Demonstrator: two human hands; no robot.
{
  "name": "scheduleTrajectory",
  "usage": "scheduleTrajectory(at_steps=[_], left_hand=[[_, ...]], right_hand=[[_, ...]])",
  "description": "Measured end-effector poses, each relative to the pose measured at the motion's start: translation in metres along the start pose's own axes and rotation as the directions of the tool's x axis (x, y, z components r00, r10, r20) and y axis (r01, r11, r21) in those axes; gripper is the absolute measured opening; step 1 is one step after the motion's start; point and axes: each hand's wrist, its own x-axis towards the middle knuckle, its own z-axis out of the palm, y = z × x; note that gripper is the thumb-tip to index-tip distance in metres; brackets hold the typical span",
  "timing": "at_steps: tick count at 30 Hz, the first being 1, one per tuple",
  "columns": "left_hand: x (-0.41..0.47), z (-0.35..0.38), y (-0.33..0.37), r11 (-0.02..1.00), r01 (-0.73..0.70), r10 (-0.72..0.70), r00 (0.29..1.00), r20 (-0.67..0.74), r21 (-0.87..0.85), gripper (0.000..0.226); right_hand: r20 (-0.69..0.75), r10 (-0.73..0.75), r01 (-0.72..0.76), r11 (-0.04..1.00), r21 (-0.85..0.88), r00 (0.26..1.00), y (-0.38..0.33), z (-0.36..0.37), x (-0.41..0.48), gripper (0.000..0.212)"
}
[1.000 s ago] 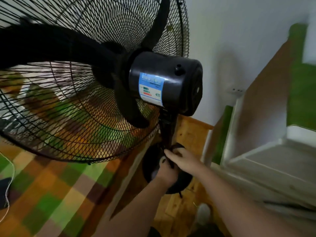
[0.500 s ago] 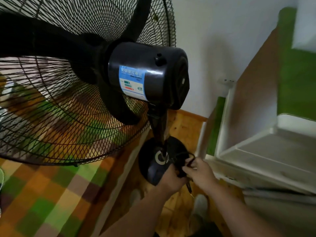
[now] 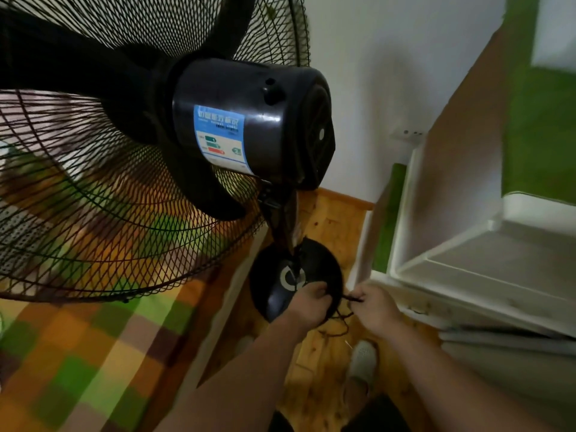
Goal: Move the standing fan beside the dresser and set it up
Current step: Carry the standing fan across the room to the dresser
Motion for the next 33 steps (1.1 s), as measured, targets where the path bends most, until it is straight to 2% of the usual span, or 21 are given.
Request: scheduleTrajectory(at_steps=[2, 6, 8, 10, 13, 17, 21, 25, 28, 31, 33], left_hand=[[0.002, -0.002, 0.000, 1.000, 0.004, -0.004, 1.000, -0.015, 0.016, 0.048], [0.006, -0.008, -0.004, 0.998, 0.042, -0.043, 0.999, -0.023, -0.055, 0.047], [0.008, -0.013, -0.008, 0.996, 0.056, -0.058, 0.998, -0.036, -0.070, 0.045], [0.010, -0.016, -0.011, 0.994, 0.082, -0.087, 0.994, -0.062, -0.067, 0.043], [0.011, -0.020, -0.018, 0.989, 0.122, -0.128, 0.989, -0.076, -0.078, 0.041], [0.014, -0.028, -0.028, 0.990, 0.117, -0.125, 0.987, -0.099, -0.079, 0.034], [0.022, -0.039, -0.033, 0.990, 0.126, -0.133, 0.986, -0.103, -0.064, 0.041], [0.002, -0.061, -0.016, 0.993, 0.088, -0.101, 0.978, -0.185, -0.076, 0.018], [0.007, -0.078, -0.027, 0.986, 0.063, -0.095, 0.974, -0.207, -0.155, 0.037], [0.012, -0.089, -0.040, 0.980, 0.043, -0.086, 0.972, -0.220, -0.196, 0.043], [0.012, -0.095, -0.046, 0.979, 0.026, -0.063, 0.982, -0.180, -0.202, 0.044]], right_hand=[[0.038, 0.022, -0.021, 1.000, -0.013, 0.999, 0.003, 0.001, 0.001, 0.037], [0.088, 0.077, -0.077, 0.997, -0.005, 0.993, 0.012, 0.004, 0.002, 0.037], [0.084, 0.099, -0.104, 0.993, 0.053, 0.992, 0.017, 0.006, 0.002, 0.028], [0.089, 0.138, -0.150, 0.979, 0.138, 0.986, 0.023, 0.008, 0.005, 0.011], [0.076, 0.216, -0.228, 0.940, 0.255, 0.974, 0.030, 0.010, 0.008, 0.001], [0.021, 0.242, -0.240, 0.939, 0.247, 0.970, 0.027, 0.008, 0.006, 0.040], [0.033, 0.190, -0.192, 0.956, 0.221, 0.981, 0.008, 0.011, 0.003, 0.046], [0.025, 0.116, -0.119, 0.966, 0.232, 0.993, -0.022, 0.017, 0.004, 0.047], [-0.001, 0.059, -0.057, 0.960, 0.275, 0.998, -0.048, 0.022, 0.003, 0.048], [-0.034, -0.006, 0.016, 0.953, 0.304, 0.999, -0.078, 0.027, 0.003, 0.059], [-0.081, -0.051, 0.073, 0.951, 0.300, 0.995, -0.104, 0.030, 0.002, 0.070]])
